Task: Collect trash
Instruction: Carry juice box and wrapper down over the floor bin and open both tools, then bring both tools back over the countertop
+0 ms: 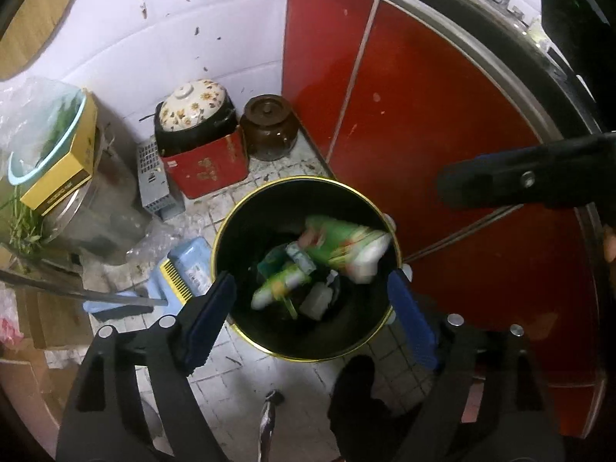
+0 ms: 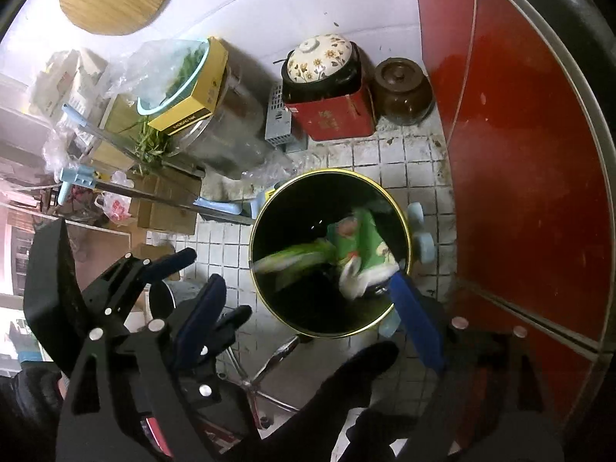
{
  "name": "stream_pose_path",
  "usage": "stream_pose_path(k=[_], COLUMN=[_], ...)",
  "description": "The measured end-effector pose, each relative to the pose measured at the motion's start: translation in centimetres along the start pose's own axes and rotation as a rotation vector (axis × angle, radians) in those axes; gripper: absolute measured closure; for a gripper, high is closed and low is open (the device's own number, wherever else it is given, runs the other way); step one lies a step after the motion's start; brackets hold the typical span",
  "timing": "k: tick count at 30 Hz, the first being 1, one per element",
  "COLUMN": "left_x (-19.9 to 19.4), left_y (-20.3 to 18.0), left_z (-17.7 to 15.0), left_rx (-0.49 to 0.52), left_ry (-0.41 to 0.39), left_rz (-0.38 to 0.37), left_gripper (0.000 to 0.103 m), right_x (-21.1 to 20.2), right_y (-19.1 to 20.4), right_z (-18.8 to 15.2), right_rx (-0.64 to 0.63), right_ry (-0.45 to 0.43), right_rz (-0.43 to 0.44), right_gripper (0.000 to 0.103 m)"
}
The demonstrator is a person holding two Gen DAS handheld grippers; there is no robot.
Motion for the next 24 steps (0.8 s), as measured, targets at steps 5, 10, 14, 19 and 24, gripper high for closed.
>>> stream_pose_path(k=[5, 10, 14, 19, 24], left_x=[-1.3, -4.1, -7.1, -9.9, -11.2], left_y=[-0.4, -3.6, -8.6, -18.1, -28.4], left_z=[-0.2, 0.6, 2.8, 5.8, 6.6], left_rx=[-0.027, 0.031, 0.128, 0.261, 0.407], left_ry=[-0.001, -0.017, -0.054, -0.065, -0.045], left_rz=[0.001, 0.002, -0.001, -0.109, -0.234], left_gripper=[0.024, 0.021, 0.016, 0.012, 0.012], right_x=[-1.8, -7.6, -15.2, -25.2, -33.6], right_y=[-0.5, -2.5, -5.6, -11.7, -18.1], right_z=[-0.9, -3.2, -5.7, -11.2, -20.6], right_rx=[0.009, 0.043, 0.101, 0.263, 0.470], right_ry=[0.004, -0.054, -0.165, -0.306, -0.406], right_rz=[0.010, -0.022, -0.085, -0.193, -0.362], right_gripper=[0.019, 0.019, 0.019, 0.018, 0.018])
Point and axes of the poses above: each gripper's, at about its wrist camera, not at the fingertips, and x roughly the way its jaws point, y to its left, z to its top, the point moved 4 cm from there along x, roughly the way its jaws point, and after that the axes turned 11 degrees about -z, right-handed, at the moved point
